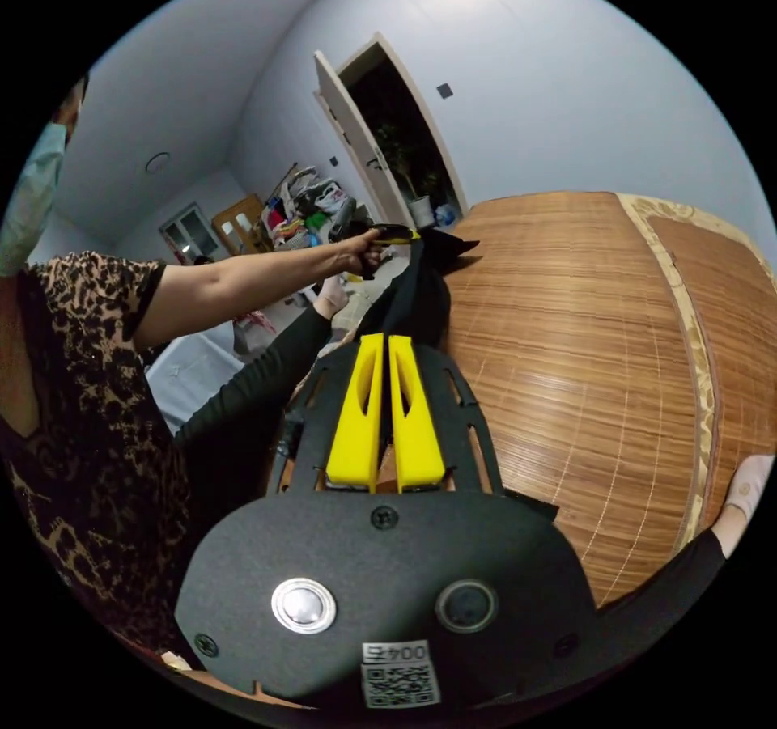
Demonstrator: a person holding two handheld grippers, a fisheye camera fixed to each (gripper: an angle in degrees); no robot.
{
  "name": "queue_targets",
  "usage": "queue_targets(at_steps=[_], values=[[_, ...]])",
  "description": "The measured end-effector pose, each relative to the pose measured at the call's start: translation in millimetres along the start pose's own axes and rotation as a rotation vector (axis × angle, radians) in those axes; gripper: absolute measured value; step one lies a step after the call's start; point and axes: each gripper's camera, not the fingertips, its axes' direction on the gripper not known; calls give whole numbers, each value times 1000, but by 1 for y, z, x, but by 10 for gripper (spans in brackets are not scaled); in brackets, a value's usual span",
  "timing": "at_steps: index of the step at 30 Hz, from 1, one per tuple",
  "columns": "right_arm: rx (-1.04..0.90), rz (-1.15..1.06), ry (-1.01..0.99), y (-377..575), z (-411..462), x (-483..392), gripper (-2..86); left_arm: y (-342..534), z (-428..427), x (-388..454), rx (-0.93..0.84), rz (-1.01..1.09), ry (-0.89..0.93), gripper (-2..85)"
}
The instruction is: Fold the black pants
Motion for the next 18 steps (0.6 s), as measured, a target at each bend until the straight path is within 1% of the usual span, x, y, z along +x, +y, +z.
queue_targets(at_steps=[5, 10, 13, 18], values=[[-69, -68, 0, 7, 20, -39, -3, 33, -39, -59, 48, -74, 62, 16], [-82, -97, 4, 12, 30, -69, -2, 67, -68, -110, 112, -118, 165, 20], [-90, -99, -27, 16, 40, -87, -2, 84, -83, -135, 120, -115, 175, 23], [-170, -157, -16, 21, 67, -117, -1, 107, -97, -171, 115, -137, 198, 24]])
